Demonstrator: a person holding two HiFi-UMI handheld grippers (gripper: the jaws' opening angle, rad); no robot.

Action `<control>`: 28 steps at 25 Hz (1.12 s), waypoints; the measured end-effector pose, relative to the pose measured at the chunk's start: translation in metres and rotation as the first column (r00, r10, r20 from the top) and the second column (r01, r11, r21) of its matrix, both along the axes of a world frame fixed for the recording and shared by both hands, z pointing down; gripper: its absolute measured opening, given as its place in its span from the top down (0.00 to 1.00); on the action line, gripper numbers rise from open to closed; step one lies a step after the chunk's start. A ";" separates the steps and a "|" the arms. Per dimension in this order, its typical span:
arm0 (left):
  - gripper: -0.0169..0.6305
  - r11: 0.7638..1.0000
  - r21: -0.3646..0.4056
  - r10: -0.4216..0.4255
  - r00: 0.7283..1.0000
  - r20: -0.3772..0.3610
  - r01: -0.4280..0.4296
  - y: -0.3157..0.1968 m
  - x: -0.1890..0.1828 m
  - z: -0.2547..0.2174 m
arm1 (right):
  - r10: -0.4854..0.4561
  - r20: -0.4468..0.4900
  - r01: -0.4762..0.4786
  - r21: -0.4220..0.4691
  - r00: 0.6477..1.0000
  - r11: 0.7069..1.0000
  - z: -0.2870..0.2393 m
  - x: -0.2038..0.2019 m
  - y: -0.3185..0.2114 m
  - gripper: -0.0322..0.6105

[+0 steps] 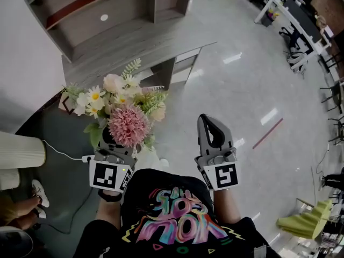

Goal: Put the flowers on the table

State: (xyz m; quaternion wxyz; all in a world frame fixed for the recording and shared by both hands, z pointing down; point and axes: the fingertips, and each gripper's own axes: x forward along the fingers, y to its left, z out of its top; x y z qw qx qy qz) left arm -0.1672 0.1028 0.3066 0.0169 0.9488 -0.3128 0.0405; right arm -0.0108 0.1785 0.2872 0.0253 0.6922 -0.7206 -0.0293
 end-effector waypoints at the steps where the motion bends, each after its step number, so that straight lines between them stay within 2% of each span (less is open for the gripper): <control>1: 0.58 1.000 -0.001 0.000 1.000 0.000 0.000 0.002 0.001 -0.005 | 0.000 -0.005 -0.001 -0.016 1.000 1.000 -0.002 0.001 0.003 0.93; 6: 0.58 1.000 -0.002 0.011 1.000 -0.005 -0.011 -0.001 0.001 0.003 | -0.009 0.005 0.009 0.006 1.000 1.000 0.003 -0.008 -0.002 0.93; 11: 0.58 1.000 0.005 0.006 1.000 -0.009 -0.006 -0.003 0.000 0.007 | -0.021 -0.032 0.020 -0.035 0.999 0.999 0.020 -0.007 0.002 0.93; 15: 0.58 1.000 0.010 0.007 1.000 -0.012 -0.007 -0.004 0.001 0.005 | -0.015 -0.012 0.015 -0.002 1.000 1.000 0.009 -0.009 0.000 0.93; 21: 0.58 1.000 0.007 0.021 1.000 -0.005 -0.021 -0.003 0.000 0.005 | -0.001 -0.001 0.001 -0.004 1.000 1.000 0.009 -0.011 0.001 0.93; 28: 0.58 1.000 0.009 0.030 1.000 0.002 -0.030 -0.002 -0.001 0.005 | -0.011 -0.034 0.010 -0.022 0.999 1.000 0.011 -0.013 0.002 0.93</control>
